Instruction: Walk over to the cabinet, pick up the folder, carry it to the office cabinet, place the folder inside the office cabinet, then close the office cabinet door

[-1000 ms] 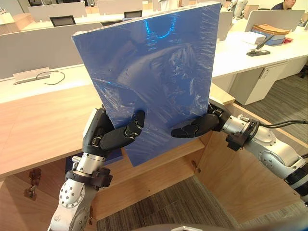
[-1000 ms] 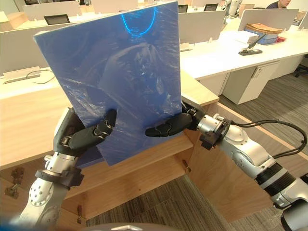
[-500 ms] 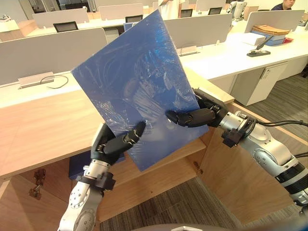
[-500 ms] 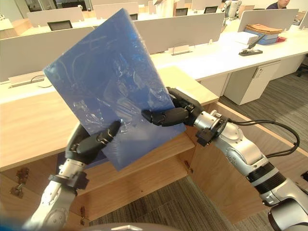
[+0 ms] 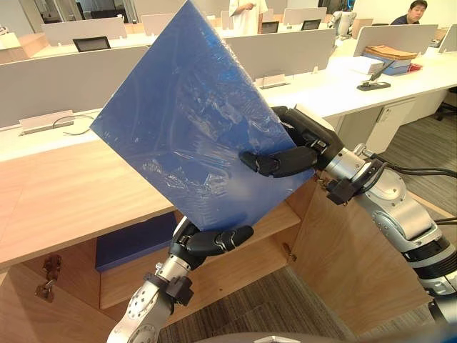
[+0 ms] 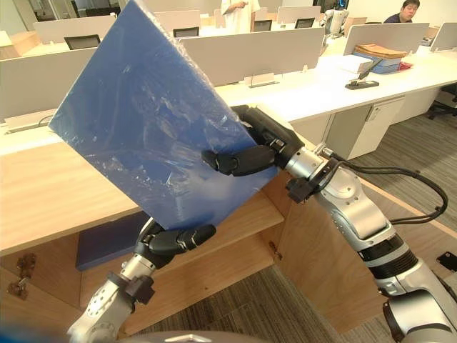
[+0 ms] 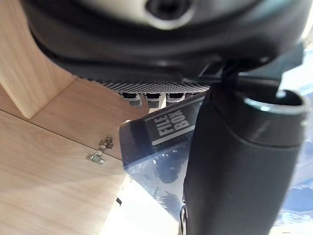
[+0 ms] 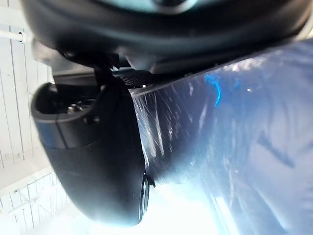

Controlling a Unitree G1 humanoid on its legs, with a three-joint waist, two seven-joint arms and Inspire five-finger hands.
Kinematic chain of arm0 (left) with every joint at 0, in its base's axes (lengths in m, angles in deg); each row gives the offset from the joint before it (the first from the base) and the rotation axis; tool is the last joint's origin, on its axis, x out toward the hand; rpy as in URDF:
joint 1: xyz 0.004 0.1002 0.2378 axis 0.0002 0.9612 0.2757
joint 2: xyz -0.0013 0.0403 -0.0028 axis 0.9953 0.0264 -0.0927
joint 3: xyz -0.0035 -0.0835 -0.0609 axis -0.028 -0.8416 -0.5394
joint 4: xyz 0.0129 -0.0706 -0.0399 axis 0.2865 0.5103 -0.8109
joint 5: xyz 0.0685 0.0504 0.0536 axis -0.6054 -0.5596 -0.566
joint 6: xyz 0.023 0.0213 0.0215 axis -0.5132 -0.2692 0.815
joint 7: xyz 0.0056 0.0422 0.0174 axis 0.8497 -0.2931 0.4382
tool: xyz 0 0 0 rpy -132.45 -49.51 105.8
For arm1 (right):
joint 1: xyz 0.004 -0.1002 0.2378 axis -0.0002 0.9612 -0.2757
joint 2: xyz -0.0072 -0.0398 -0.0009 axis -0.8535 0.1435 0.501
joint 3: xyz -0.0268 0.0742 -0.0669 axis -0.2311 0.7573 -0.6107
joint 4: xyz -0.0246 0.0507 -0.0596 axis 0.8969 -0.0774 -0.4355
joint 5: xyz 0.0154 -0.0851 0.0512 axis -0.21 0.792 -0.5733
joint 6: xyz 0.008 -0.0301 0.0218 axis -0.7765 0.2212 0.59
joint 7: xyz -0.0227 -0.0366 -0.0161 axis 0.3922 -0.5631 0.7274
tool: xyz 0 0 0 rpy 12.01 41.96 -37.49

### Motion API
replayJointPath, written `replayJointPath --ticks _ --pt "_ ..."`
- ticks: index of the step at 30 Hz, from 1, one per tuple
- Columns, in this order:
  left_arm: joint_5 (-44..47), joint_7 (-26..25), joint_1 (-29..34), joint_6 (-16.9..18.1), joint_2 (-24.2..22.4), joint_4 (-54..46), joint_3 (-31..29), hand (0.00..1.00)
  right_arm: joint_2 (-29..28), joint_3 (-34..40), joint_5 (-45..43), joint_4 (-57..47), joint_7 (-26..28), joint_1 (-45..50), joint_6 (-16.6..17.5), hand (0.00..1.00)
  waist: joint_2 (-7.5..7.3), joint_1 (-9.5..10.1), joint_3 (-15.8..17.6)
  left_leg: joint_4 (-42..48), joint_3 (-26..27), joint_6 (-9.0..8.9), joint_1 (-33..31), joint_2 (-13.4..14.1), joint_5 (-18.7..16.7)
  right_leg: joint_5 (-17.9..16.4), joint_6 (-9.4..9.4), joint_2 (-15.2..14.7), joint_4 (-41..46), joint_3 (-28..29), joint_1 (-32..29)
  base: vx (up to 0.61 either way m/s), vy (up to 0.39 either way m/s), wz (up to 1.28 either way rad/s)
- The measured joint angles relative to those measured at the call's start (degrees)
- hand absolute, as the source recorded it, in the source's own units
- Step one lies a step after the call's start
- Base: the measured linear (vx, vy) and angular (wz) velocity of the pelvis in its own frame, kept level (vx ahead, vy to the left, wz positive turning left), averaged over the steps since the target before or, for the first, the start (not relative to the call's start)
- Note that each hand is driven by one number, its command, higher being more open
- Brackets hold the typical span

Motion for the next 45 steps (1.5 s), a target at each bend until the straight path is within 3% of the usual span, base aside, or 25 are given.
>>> replayJointPath --ticks 5,7,8,11,15,22,26,30,32,35,40,45 --pt "-10.30 0.72 -0.08 -1.09 -0.16 4.27 2.49 1.00 -3.45 0.98 9.72 -5.27 -0.45 -0.08 0.73 0.00 -0.02 -0.11 -0.24 -0.99 -0.15 -0.18 0.48 -0.33 0.42 0.00 0.00 -0.02 0.02 0.02 -0.06 0.00 0.000 0.00" --pt "-18.71 0.83 -0.08 -1.73 -0.47 5.84 2.96 1.00 -5.41 0.88 14.98 -8.34 -0.63 -0.09 2.01 0.00 -0.07 -0.32 -0.25 -1.21 -0.35 -0.15 0.52 -0.43 0.51 -0.01 -0.01 -0.01 -0.04 0.03 -0.10 0.00 0.000 0.00" --pt "-31.33 0.41 -0.11 -2.02 -1.04 6.66 2.65 1.00 -6.67 0.38 19.95 -10.88 -0.65 -0.09 3.60 0.00 -0.12 -0.51 -0.29 -1.36 -0.47 -0.08 0.52 -0.51 0.59 -0.01 -0.01 -0.05 -0.09 -0.03 -0.10 0.00 0.000 0.00" --pt "-50.13 2.59 -0.15 -1.97 -2.97 7.20 3.84 1.00 -10.46 -3.50 23.93 -13.17 -2.38 -0.09 7.67 0.00 -0.44 -0.80 -0.49 -1.87 -0.69 0.13 0.62 -0.79 0.82 -0.02 0.00 -0.20 -0.23 -0.22 -0.09 0.00 0.000 0.00" --pt "-59.65 3.23 -0.03 -1.23 -9.11 13.42 2.66 1.00 -10.16 -9.62 24.07 -13.04 -2.31 0.41 9.78 0.00 -0.92 -0.78 -0.75 -3.83 -1.83 0.45 1.16 -1.71 1.63 -0.19 0.22 -0.64 -0.23 -0.73 -0.07 0.00 0.020 0.06" --pt "-67.31 0.11 0.67 -2.34 -12.38 28.00 -7.92 1.00 -6.99 -15.68 30.48 -9.28 -2.13 5.58 9.16 0.00 -1.14 -0.30 -0.53 -4.10 -2.52 0.41 1.13 -1.80 1.70 -0.60 0.39 -0.75 0.03 -1.46 0.02 -0.01 0.000 0.04" --pt "-70.14 -2.48 1.19 -3.76 -14.74 38.73 -13.34 1.00 -3.71 -23.56 38.01 -5.02 -2.12 6.40 8.52 0.00 -1.39 -0.07 -0.43 -4.08 -4.18 0.34 1.08 -1.64 1.79 -0.82 0.06 -0.86 -0.52 -3.29 0.99 0.00 -0.003 0.18" --pt "-71.02 -4.68 0.16 -4.61 -16.01 50.23 -20.02 1.00 -3.33 -27.98 40.27 -1.17 -0.88 6.79 8.23 0.00 -1.59 0.32 -0.25 -3.86 -5.24 0.84 0.85 -1.46 2.40 -0.89 -0.05 -0.81 -0.77 -4.56 1.37 0.00 -0.004 0.15" --pt "-70.21 -7.51 -0.73 -5.43 -16.89 59.34 -26.42 1.00 -3.26 -28.83 40.38 0.87 -0.56 6.79 8.17 0.00 -1.73 0.22 -0.29 -3.87 -5.87 0.85 1.10 -1.41 2.40 -0.97 -0.17 -0.84 -1.10 -5.17 2.13 -0.01 0.002 0.14" --pt "-66.42 -9.81 -2.47 -5.79 -18.98 64.56 -32.26 1.00 -2.97 -29.11 42.86 4.01 -0.98 6.77 8.22 0.00 -2.07 0.45 -0.12 -3.87 -6.78 0.80 1.07 -1.51 2.59 -0.97 -0.18 -1.04 -1.01 -6.29 2.56 -0.04 0.006 0.18" --pt "-64.41 -12.35 -3.75 -5.98 -19.68 69.03 -36.44 1.00 -4.47 -33.16 54.78 16.09 -2.61 6.38 8.91 0.00 -2.25 0.67 0.32 -3.90 -8.23 0.32 1.09 -1.62 2.90 -1.49 -0.51 -1.25 -0.57 -7.91 3.02 -0.06 0.007 0.16" --pt "-59.29 -13.26 -5.09 -6.52 -20.62 71.27 -39.47 1.00 -6.97 -34.80 65.03 33.65 -2.66 6.40 7.60 0.00 -1.25 0.68 2.85 -4.11 -11.37 -0.21 0.08 -1.75 3.25 -2.01 -0.90 -1.47 -0.35 -9.78 2.84 -0.06 -0.005 0.15"
